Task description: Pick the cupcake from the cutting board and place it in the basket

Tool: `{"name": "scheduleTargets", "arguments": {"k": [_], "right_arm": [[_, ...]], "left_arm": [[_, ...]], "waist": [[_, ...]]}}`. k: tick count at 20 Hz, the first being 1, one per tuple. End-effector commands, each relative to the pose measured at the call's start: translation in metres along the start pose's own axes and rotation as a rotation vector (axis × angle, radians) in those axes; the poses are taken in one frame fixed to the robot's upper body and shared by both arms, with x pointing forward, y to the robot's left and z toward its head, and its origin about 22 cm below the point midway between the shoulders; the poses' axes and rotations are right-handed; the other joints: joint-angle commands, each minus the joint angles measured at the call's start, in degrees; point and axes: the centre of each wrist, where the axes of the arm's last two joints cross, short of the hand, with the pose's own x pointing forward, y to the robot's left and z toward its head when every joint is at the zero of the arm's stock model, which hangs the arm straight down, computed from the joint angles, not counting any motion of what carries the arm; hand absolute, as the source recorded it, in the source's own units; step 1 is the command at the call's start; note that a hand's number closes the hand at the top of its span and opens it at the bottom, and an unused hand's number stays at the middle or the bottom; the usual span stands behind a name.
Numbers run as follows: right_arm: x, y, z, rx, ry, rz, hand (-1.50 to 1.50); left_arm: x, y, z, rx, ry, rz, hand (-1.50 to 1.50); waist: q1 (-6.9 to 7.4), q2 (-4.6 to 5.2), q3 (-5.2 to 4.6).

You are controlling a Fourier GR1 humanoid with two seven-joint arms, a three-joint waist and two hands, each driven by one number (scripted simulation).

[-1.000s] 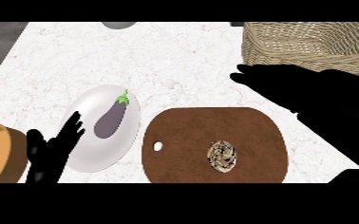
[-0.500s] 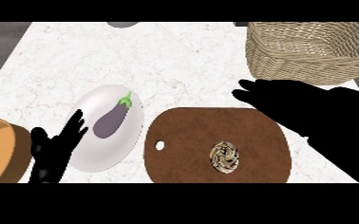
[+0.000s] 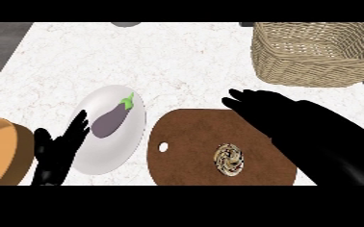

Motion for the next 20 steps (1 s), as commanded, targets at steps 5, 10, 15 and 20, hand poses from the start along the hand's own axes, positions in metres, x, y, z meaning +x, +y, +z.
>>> {"name": "scheduleTargets", "arguments": {"k": [5, 10, 15, 20], "right_arm": [[0.000, 0.050, -0.027, 0.062, 0.100, 0.059, -1.50], [0.000, 0.063, -0.019, 0.045, 0.091, 0.030, -1.50], [-0.020, 0.071, -0.049, 0.035, 0.090, 0.024, -1.50], [-0.018, 0.100, -0.055, 0.033, 0.105, 0.040, -1.50]], "left_arm": [[-0.024, -0.013, -0.006, 0.002, 0.132, -0.002, 0.00], [-0.022, 0.014, 0.002, 0.007, 0.138, 0.002, 0.00], [-0.032, 0.001, -0.003, 0.011, 0.121, -0.007, 0.00], [-0.037, -0.005, 0.003, 0.001, 0.135, -0.008, 0.00]], "waist": [[-0.15, 0.60, -0.63], [-0.32, 0.37, -0.61], [0.08, 0.61, -0.61], [0.15, 0.59, -0.59]]}}
